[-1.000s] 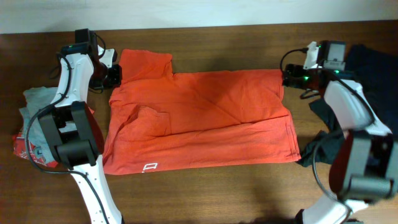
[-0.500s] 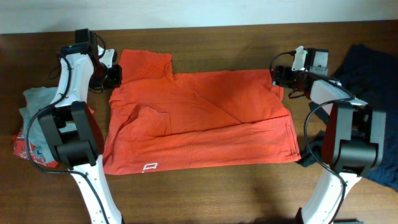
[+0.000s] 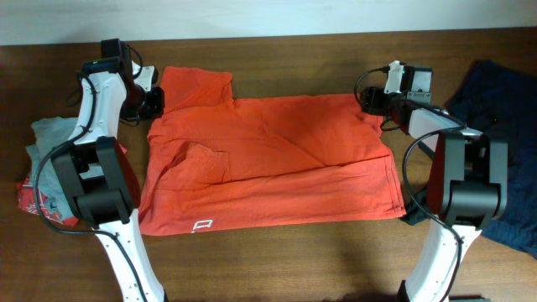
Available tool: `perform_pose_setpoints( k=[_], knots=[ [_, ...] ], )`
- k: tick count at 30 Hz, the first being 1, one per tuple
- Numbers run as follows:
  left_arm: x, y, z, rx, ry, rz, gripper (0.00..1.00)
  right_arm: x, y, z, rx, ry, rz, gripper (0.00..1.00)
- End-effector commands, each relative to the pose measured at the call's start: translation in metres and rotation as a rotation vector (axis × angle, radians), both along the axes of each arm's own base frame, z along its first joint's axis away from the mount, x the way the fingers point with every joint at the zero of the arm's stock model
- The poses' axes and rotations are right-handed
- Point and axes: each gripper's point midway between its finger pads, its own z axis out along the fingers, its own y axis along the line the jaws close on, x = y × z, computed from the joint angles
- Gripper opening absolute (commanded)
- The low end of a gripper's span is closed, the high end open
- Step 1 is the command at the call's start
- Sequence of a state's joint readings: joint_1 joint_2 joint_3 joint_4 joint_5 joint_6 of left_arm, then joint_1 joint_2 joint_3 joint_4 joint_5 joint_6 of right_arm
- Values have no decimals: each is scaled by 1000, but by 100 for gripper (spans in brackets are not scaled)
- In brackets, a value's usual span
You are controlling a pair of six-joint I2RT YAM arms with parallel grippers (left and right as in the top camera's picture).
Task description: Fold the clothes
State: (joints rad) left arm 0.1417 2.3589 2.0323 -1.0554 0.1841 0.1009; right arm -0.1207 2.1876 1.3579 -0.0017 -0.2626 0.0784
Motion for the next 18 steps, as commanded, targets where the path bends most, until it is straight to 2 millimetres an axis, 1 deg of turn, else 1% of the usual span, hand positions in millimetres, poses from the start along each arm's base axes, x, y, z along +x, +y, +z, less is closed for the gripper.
perform_pose_setpoints(
  k=[1,5,6,7,10,13,15,18],
  knots=[
    [6,0,23,-6,-51,9,0,-10,2,-31,18,73,-14,47],
    [6,0,23,-6,-50,9,1,-10,1,-32,23,79,-30,19],
    [6,0,23,-6,-50,9,1,-10,1,-32,22,80,-31,14],
    [6,0,23,-6,-50,9,1,-11,1,-32,23,81,-31,11],
    [6,0,23,-5,-51,9,0,-11,0,-32,36,87,-47,5],
    [6,4,24,14,-52,14,0,-12,-5,-27,46,98,-67,4],
    [7,6,27,15,-60,18,0,-11,-10,-18,48,105,-77,4],
    [10,8,39,19,-88,21,0,-7,-21,7,49,111,-95,4]
  ],
)
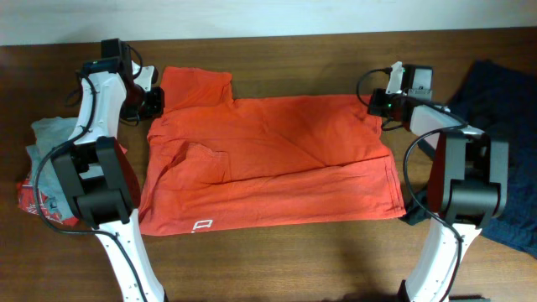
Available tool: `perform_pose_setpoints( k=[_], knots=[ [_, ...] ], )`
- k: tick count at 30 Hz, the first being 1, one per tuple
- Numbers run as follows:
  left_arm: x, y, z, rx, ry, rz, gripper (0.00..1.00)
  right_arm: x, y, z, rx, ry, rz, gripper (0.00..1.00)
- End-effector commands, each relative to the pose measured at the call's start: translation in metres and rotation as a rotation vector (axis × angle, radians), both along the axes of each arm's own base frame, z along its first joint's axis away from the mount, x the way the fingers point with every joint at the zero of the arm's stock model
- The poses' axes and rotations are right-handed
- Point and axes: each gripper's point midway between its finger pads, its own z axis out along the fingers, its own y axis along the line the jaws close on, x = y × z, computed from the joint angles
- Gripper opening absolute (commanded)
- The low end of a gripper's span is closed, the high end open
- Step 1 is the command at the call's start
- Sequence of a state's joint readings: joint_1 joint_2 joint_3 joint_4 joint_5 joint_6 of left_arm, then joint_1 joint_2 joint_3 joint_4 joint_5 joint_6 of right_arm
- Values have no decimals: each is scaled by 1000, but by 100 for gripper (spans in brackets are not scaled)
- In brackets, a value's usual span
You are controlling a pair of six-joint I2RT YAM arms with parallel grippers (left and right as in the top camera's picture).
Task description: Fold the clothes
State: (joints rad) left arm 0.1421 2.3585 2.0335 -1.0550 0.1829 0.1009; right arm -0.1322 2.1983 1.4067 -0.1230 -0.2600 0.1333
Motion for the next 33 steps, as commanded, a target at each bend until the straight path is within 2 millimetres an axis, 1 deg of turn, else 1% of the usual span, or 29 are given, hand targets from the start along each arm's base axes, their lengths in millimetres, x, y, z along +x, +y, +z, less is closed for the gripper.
perform_pose_setpoints(
  k=[1,2,3,4,6,8,11,14,17,20,24,29,31,33],
  knots=[
    [12,8,43,20,-101,21,0,4,-17,25,4,17,-44,4],
    [14,9,50,22,-116,22,0,7,-21,39,3,15,-49,4],
    [16,10,56,24,-131,22,0,10,-22,48,3,14,-50,4],
    [20,10,72,30,-168,22,0,15,-25,77,4,21,-54,4],
    [22,11,83,32,-188,24,0,18,-27,98,4,28,-55,4],
    [21,12,92,34,-199,26,0,20,-27,116,-6,28,-42,4],
    [17,16,103,37,-209,35,0,18,-28,135,-5,38,-44,4],
    [8,22,112,36,-200,48,0,8,-31,150,2,82,-52,4],
    [-4,23,117,32,-171,55,0,-11,-33,153,15,162,-62,4],
    [-13,21,118,28,-143,55,0,-29,-34,149,13,237,-42,4],
    [-30,17,113,16,-72,53,0,-57,-36,138,-8,358,-42,4],
    [-47,14,109,4,2,52,0,-82,-40,130,-53,467,-43,4],
    [-58,12,107,-2,47,52,0,-92,-43,128,-70,509,-50,4],
    [-71,9,106,-11,102,52,0,-101,-43,126,-88,544,-21,4]
  ],
)
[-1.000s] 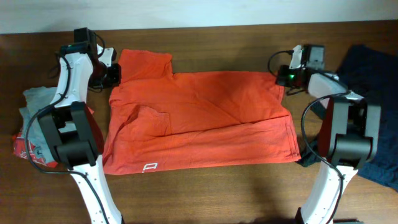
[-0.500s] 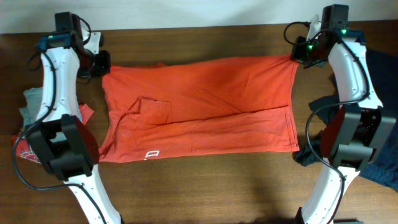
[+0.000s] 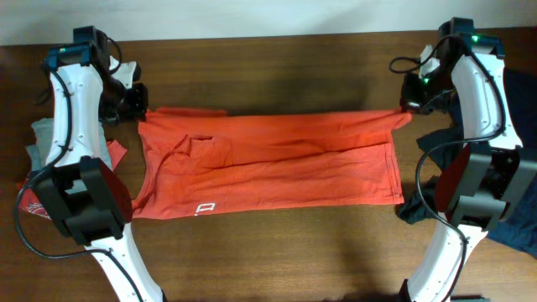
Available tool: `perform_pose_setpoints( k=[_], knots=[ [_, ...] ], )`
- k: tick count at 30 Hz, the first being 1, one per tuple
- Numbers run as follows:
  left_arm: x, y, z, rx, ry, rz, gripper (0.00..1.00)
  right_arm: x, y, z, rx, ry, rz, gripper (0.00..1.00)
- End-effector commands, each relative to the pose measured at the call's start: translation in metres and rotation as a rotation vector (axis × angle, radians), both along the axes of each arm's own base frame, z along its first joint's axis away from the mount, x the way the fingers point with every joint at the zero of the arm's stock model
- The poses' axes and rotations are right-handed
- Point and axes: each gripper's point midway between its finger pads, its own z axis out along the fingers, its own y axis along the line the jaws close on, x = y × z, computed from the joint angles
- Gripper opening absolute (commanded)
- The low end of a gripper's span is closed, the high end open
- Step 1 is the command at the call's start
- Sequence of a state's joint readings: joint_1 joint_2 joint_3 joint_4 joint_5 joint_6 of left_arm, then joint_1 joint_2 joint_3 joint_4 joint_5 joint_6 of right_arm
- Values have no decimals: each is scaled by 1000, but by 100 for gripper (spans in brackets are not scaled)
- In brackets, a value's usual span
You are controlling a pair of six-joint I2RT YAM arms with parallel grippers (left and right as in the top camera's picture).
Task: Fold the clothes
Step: 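Lift the top edge with both grippers and fold it down over the bottom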
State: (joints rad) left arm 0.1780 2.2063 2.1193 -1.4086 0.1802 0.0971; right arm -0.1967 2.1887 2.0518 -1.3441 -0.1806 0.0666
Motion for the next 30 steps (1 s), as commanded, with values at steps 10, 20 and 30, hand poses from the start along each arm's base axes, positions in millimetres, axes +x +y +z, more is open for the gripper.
perform_pose_setpoints(
  k=[10,20,30],
  knots=[
    [-59,-8,24,-31,193,23,0,-39,-7,16,-49,110,80,4],
    [-78,-11,9,-47,288,22,0,-72,-2,-1,-27,259,85,4],
    [-132,-21,-44,-87,520,21,1,-103,4,-44,4,380,90,6]
  ],
)
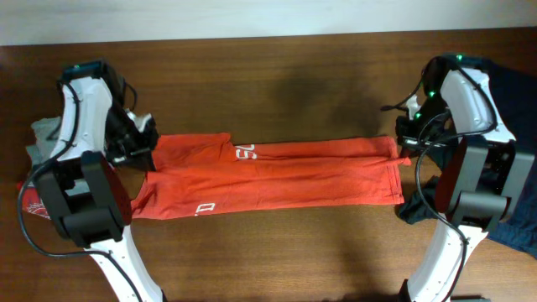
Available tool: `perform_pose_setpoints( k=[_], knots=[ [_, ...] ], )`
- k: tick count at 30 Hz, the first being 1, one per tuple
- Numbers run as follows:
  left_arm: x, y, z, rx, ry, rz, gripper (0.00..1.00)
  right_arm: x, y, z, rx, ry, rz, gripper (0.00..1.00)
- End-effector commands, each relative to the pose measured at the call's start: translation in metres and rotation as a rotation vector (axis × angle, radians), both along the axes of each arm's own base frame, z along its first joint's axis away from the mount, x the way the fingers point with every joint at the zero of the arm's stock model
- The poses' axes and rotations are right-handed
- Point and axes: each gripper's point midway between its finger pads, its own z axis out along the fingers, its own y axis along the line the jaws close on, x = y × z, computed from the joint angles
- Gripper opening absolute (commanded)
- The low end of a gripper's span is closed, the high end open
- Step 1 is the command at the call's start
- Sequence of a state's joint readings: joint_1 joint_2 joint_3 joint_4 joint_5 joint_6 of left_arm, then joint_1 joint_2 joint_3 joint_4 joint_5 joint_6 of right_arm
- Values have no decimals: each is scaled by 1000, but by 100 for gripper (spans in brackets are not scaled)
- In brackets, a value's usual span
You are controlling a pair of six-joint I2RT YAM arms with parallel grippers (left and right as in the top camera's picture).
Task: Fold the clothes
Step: 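Lift the top edge with both grippers and fold it down over the bottom, then release the shirt and pull both grippers back to the sides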
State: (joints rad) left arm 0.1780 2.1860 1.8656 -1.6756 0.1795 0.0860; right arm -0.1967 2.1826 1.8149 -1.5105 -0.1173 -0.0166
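Observation:
An orange shirt (277, 176) lies across the middle of the table as a long band, its far half folded toward the near edge. White lettering shows on the top layer. My left gripper (143, 149) is shut on the shirt's left top corner. At the other end, my right gripper (403, 144) is shut on the right top corner. Both hold the folded edge low over the cloth. The fingertips themselves are hard to make out from above.
A pile of grey and red clothes (38, 168) lies at the left table edge behind the left arm. Dark blue clothing (513, 151) is heaped at the right edge. Bare wooden table (268, 75) stretches beyond the shirt.
Both grippers have moved toward the near edge with the shirt's far edge. The shirt is now a narrower band, and the turned-over layer shows white lettering.
The shirt first lay spread flat with both grippers at its far corners. They stayed there a moment later. Then the far edge was held up and drawn nearer, and now it lies folded over the near half.

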Motion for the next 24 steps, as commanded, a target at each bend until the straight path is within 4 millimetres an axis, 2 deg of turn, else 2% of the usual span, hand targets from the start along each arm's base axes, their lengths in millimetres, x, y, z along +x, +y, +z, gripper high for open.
perform_pose_setpoints(
  k=[1,3,5,10,13,18,19,20,21,22,23,24],
  knots=[
    [-15,-1,-15,0,33,8,0,-6,-5,3,-18,-4,5,9],
    [-23,-3,-25,-4,55,6,1,-10,-5,1,-20,10,7,19],
    [-27,-4,-29,-7,71,5,1,-12,-4,1,-19,19,7,24],
    [-25,-4,-26,-4,54,5,1,-15,-8,2,-41,34,15,25],
    [-14,-2,-15,9,-9,8,2,-11,-9,8,-46,8,14,24],
    [7,1,26,36,-189,10,10,0,-11,54,-81,-163,10,24],
    [7,1,38,44,-232,10,13,1,-11,70,-89,-215,8,24],
    [7,1,48,49,-262,10,20,0,-10,85,-95,-260,6,24],
    [6,1,61,57,-304,10,62,-3,-9,108,-110,-330,4,25],
    [5,1,67,60,-323,10,85,-6,-9,120,-117,-366,4,25],
    [4,1,72,62,-339,10,99,-10,-8,134,-125,-407,0,26],
    [3,1,76,65,-349,10,99,-14,-6,146,-129,-439,-1,27]
  ],
)
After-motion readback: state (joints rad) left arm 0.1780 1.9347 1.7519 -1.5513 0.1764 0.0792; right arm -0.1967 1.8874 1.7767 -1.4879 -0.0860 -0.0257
